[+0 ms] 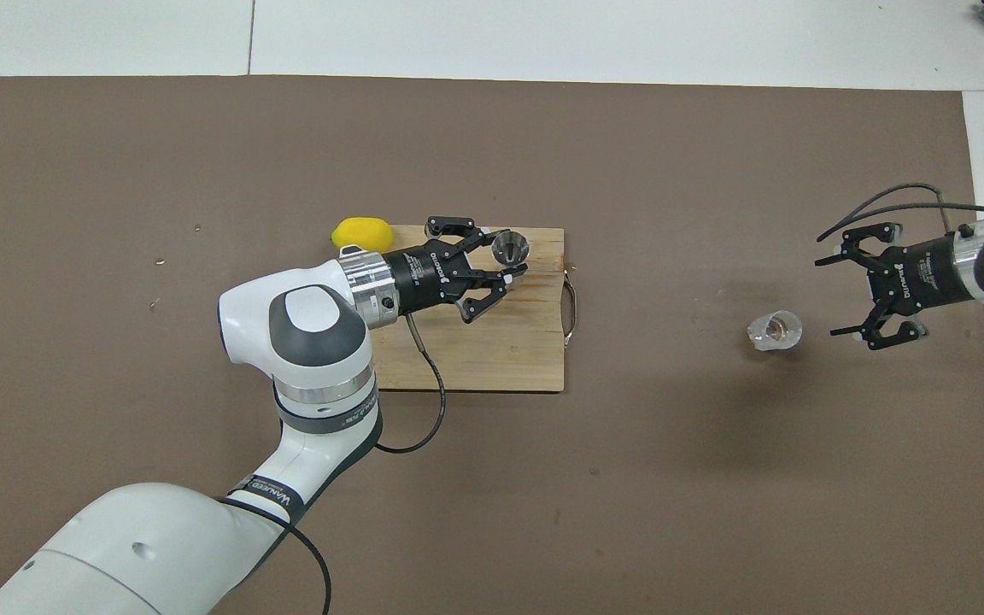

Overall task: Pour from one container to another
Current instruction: 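Set the metal cup down while the right gripper grasps the glass cup, then withdraw the left gripper while the right gripper lifts the glass cup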

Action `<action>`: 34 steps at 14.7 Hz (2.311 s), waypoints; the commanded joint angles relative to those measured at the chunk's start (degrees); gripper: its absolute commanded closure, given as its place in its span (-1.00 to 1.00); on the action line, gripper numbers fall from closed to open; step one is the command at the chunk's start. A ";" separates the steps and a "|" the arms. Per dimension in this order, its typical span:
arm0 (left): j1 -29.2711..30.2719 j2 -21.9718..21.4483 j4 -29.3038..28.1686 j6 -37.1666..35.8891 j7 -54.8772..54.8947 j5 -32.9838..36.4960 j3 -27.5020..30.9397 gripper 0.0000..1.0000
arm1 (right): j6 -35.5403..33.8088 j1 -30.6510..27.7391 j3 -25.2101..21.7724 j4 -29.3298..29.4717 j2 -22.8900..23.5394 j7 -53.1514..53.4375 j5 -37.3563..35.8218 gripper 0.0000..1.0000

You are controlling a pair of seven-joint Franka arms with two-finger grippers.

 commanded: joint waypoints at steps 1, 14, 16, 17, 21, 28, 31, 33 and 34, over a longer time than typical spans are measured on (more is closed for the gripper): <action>-1.57 0.30 0.60 1.37 -0.28 -1.80 0.93 1.00 | 2.16 -1.05 0.52 -3.20 0.49 -2.33 2.81 -1.00; -1.40 0.83 0.42 1.72 -0.28 -2.24 1.11 -1.00 | 3.91 -3.69 0.52 -9.44 4.11 -14.56 11.34 -1.00; -0.70 0.39 0.42 0.24 -0.28 -2.15 1.02 -1.00 | 5.05 -3.43 0.52 -10.67 3.67 -14.74 12.57 -1.00; -0.34 0.13 0.16 -1.69 -0.28 -1.89 1.02 -1.00 | 5.23 -3.25 0.52 -10.76 3.67 -14.74 13.27 -1.00; 1.94 -5.04 -2.20 -3.81 -0.62 -0.74 0.93 -1.00 | 5.76 -2.55 0.52 -11.37 3.58 -14.74 14.86 -1.00; 7.64 -11.21 -3.18 -6.27 -0.72 17.95 1.02 -1.00 | 5.06 -2.02 0.61 -11.38 3.41 -14.66 15.13 -0.89; 12.39 -13.14 -2.83 -6.10 -0.72 30.14 1.11 -1.00 | 5.06 -2.11 0.61 -11.29 3.41 -14.66 15.39 -0.37; 15.29 -14.11 -1.95 -6.01 -0.63 41.39 1.02 -1.00 | 5.41 -2.11 0.61 -11.20 3.41 -14.57 16.09 0.31; 16.43 -14.98 -1.60 -6.01 -0.54 46.75 1.11 -1.00 | 5.15 -2.11 0.61 -11.03 3.41 -14.48 16.09 0.67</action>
